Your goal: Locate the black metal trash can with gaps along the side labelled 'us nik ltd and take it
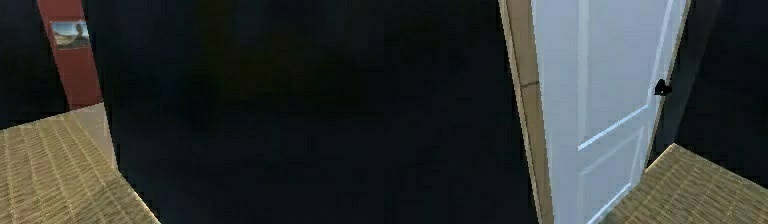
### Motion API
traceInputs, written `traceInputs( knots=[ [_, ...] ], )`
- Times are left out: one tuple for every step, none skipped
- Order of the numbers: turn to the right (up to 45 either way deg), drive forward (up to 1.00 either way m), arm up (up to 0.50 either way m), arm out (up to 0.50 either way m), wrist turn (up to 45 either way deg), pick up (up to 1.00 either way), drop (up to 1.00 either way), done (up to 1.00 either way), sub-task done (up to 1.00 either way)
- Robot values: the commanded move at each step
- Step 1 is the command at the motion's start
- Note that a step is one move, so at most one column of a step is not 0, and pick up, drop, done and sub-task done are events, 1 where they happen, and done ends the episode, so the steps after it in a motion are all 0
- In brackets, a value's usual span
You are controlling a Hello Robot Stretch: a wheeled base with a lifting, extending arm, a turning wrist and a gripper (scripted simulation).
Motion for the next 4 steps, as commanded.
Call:
traceInputs(
  knots=[
    [-45.0,0.00,0.00,0.00,0.0,0.00,0.00,0.00,0.00],
    [-45.0,0.00,0.00,0.00,0.0,0.00,0.00,0.00,0.00],
    [0.0,0.00,0.10,0.00,0.0,0.00,0.00,0.00,0.00],
    [0.0,0.00,0.00,0.46,0.0,0.00,0.00,0.00,0.00]
  ],
)
